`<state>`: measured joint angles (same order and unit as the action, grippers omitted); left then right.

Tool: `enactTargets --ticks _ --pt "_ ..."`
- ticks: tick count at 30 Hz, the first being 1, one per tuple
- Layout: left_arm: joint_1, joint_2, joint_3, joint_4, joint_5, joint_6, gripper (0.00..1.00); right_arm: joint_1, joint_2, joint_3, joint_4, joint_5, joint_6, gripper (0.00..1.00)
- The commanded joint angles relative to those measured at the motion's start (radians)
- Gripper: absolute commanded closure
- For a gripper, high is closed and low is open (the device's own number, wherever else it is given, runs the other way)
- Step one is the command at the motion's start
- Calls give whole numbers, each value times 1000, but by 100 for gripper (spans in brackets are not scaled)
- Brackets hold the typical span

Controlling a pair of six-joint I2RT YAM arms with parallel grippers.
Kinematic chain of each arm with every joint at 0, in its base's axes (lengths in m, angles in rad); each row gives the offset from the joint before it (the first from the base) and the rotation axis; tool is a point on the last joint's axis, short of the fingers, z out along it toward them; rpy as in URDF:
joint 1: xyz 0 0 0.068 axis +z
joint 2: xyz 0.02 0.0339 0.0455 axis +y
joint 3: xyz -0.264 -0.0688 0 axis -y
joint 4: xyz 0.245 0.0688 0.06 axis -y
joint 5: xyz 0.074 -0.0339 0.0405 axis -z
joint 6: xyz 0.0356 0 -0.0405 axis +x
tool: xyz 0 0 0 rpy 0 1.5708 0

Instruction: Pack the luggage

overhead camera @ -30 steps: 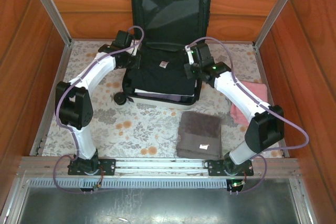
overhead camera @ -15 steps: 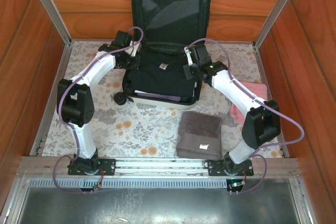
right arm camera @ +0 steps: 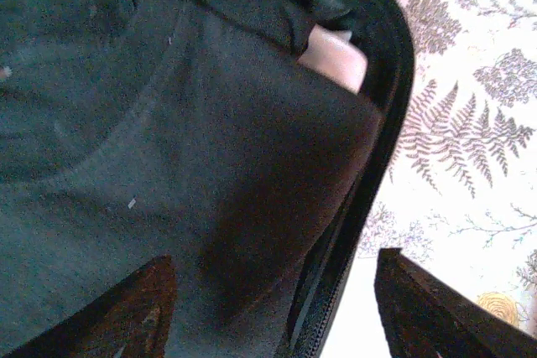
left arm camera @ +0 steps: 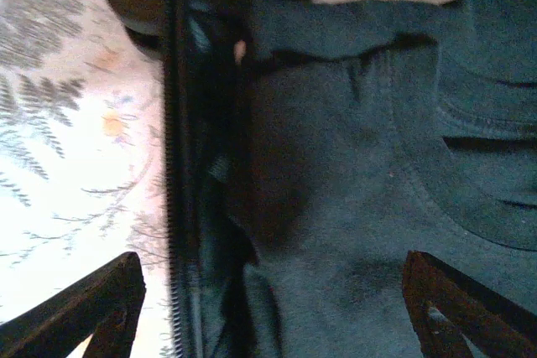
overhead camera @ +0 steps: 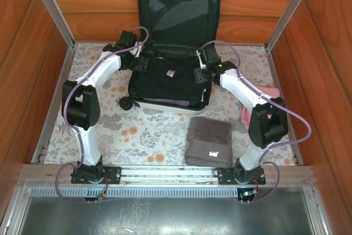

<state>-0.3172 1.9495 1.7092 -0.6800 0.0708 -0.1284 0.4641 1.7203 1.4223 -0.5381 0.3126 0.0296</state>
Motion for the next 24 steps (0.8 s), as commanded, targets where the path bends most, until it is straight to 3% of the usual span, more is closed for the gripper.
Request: enactTargets --ticks 1,4,7,12,15,20,24 --pt "-6 -88 48 -12 -84 -6 25 -11 -44 40 9 -4 -26 47" --pt "-22 -102 73 -8 -63 -29 44 -19 -23 67 26 -35 -30 70" --pt "-41 -71 102 3 -27 -56 60 -28 13 93 44 -61 -22 83" --pt "-54 56 164 2 -35 -124 82 -55 91 122 82 -83 -11 89" --pt "-53 142 203 2 -56 -173 90 -79 167 158 92 -94 -11 91" --pt "-55 247 230 2 -57 -219 100 -93 297 204 67 -96 -20 96" --pt "-56 323 227 2 -71 -235 100 -92 343 163 93 -71 -19 96"
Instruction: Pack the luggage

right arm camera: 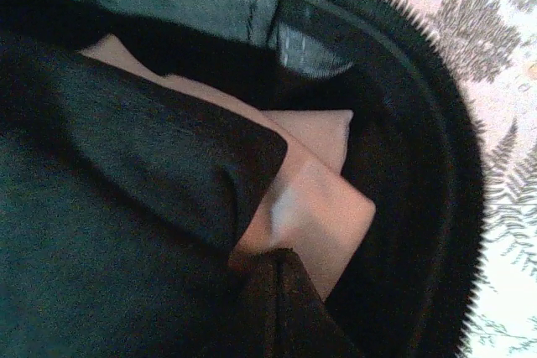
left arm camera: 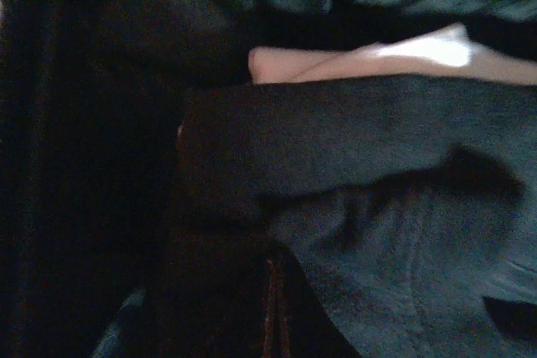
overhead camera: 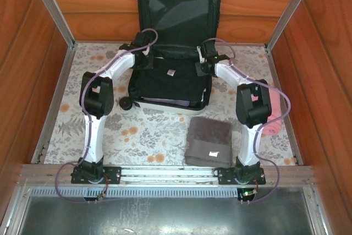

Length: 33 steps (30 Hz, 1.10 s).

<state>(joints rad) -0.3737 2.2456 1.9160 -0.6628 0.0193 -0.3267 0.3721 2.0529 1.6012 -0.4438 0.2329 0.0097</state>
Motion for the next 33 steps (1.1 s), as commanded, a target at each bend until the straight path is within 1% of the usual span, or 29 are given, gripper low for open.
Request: enactTargets --ticks 1,6,10,12,15,17,18,19,21,22,23,25,26,27,29,33 --pt "1 44 21 -15 -20 -40 100 -1 17 -26 6 11 1 96" --pt "1 101 24 -14 -13 -53 100 -1 41 -24 7 10 -2 96" --pt "0 99 25 -7 -24 -50 100 -1 39 11 -20 -7 -8 94" --pt "-1 79 20 -2 -38 -43 100 -1 19 25 -34 -12 -6 91" --pt "-8 15 1 18 -93 -30 100 -1 -34 32 -51 -14 3 82" --pt "-17 -42 -22 34 -143 -18 92 0 -81 32 -55 -8 14 71" --pt "-21 -78 -36 45 -166 -11 85 -1 -107 31 -58 -1 17 63" --pt "-27 -115 -54 60 -187 -2 77 0 -135 33 -65 5 22 54" --pt "-34 -191 -92 91 -220 8 59 -1 -193 30 -84 24 35 42" --pt "-36 -234 -117 114 -230 12 49 -1 -228 27 -95 31 43 39" --pt "-39 -272 -138 131 -238 12 43 -1 -260 21 -105 36 48 36" --pt "-45 -357 -190 168 -240 11 35 -1 -346 -4 -124 50 66 33" --pt "-49 -396 -214 182 -237 8 32 0 -380 -23 -129 58 76 31" --pt "-53 -438 -241 192 -227 3 29 -1 -449 -48 -130 70 88 29" --pt "-67 -513 -303 218 -180 -2 27 -3 -542 -104 -133 80 110 26" --pt "-144 -644 -449 232 -121 -21 26 -14 -721 -223 -194 48 184 22"
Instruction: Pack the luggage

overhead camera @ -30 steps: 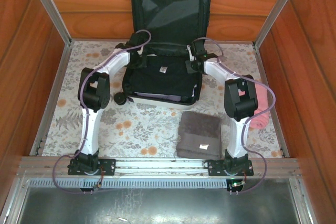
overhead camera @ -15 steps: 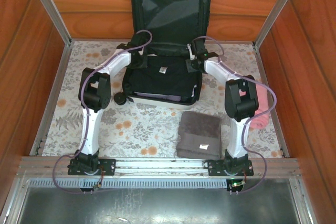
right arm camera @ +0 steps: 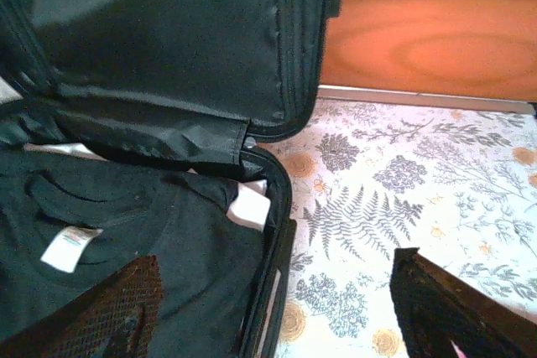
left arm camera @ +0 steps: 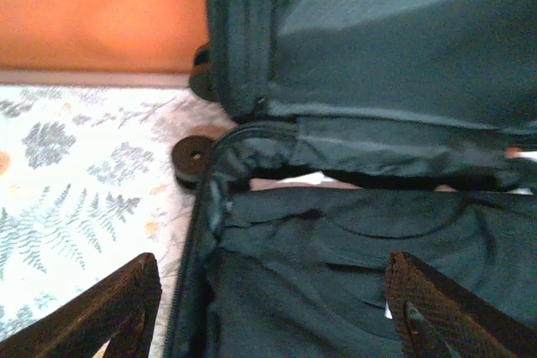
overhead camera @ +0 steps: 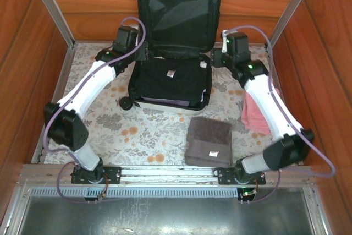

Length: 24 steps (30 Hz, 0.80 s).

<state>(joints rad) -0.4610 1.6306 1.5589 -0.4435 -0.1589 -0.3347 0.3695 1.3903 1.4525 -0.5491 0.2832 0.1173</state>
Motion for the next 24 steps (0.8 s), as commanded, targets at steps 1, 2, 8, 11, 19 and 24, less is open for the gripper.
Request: enactTargets --ticks 1,2,8,11,19,24 --pt "-86 -52 -135 15 71 -23 26 -16 -101 -106 -115 -17 98 22" --pt "-113 -72 -171 15 82 -36 26 -21 -141 -145 -131 -32 119 22" --pt "-317 -142 -399 32 130 -173 26 -45 -362 -419 -169 -176 285 19" --pt "-399 -152 -475 41 135 -233 25 -45 -410 -539 -170 -240 359 18" --pt "-475 -143 -605 186 292 -401 19 -44 -467 -722 -196 -246 494 15" --pt "-481 -71 -681 438 460 -538 7 -45 -473 -807 -196 -234 565 21"
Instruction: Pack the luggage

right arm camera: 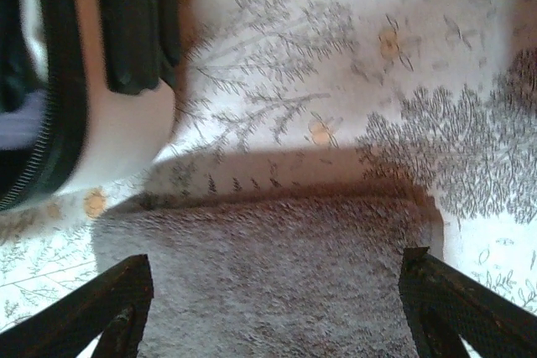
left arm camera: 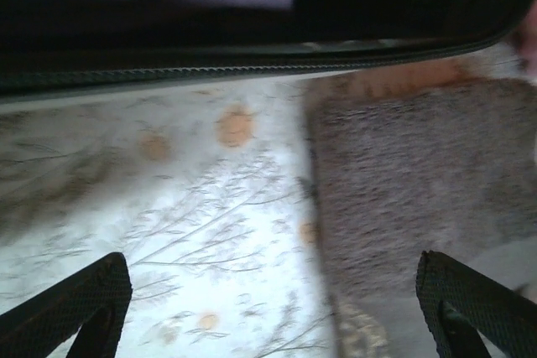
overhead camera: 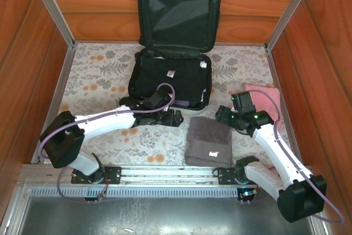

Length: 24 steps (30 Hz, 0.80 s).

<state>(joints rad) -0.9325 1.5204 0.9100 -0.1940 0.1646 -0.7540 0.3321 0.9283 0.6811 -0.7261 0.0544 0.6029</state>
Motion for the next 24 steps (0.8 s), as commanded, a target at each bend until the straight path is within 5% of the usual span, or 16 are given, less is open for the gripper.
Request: enactTargets --ticks 1,13,17,24 --pt "-12 59 -30 219 158 -141 7 -6 -11 -53 -15 -8 93 23" --pt "-50 257 59 274 271 -258 6 -6 66 -165 95 -45 120 60" --pt "-71 350 101 279 310 -306 7 -5 105 -188 171 -97 93 61" --pt "-97 453 145 306 339 -378 8 -3 174 -196 218 -114 90 80"
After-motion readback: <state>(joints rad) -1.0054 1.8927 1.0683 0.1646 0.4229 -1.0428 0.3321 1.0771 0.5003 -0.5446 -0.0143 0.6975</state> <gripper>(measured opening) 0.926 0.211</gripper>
